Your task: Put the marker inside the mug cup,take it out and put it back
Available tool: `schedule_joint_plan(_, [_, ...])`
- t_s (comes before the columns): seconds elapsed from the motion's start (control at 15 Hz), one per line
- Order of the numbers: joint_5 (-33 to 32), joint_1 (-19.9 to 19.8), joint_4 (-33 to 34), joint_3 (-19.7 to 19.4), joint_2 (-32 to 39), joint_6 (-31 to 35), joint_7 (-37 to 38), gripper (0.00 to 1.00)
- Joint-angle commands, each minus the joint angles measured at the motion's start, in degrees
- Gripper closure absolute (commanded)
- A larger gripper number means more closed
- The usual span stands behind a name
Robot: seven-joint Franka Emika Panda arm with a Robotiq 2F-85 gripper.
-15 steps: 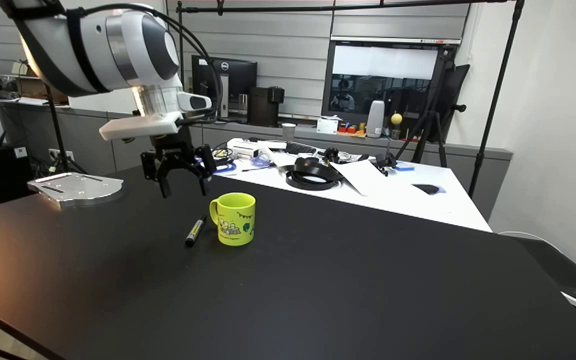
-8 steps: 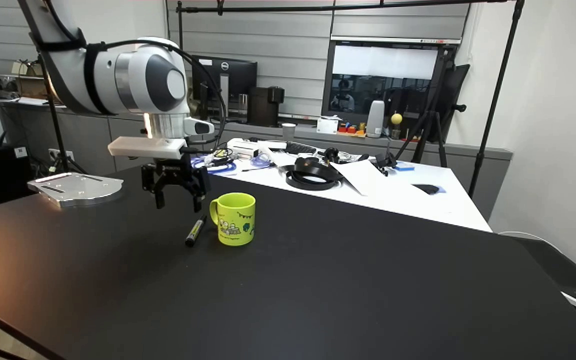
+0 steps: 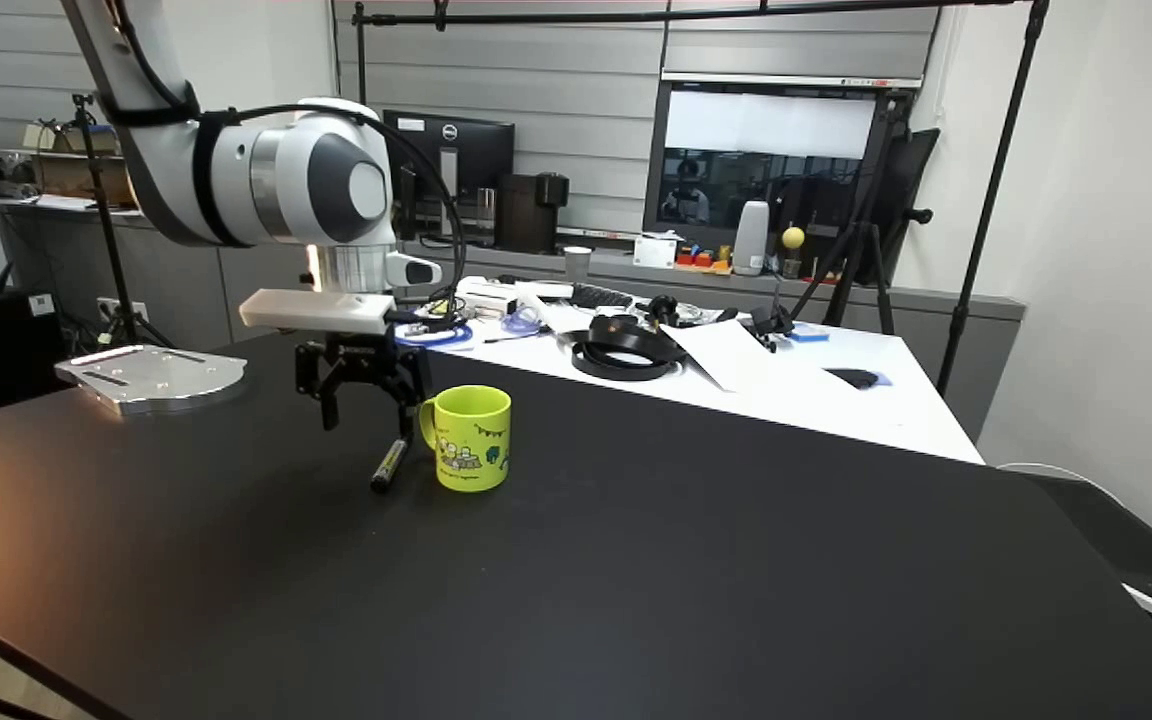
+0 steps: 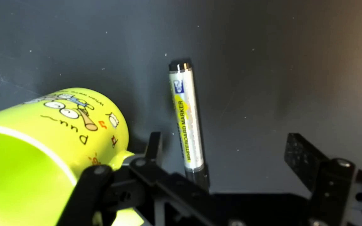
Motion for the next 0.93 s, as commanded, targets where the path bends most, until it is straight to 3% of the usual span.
schedule_joint_plan(0.0, [0.87,0.33,2.01,-1.21,1.69,-1.48,-1.8,0.0])
schedule_joint_plan(0.8, [-0.72,1.63,2.21,-3.4,3.63,-2.18,-1.97,0.0])
schedule_joint_plan(0.87, [-0.87,1.85,2.4,-3.68,3.94,-2.34,-1.91,0.16])
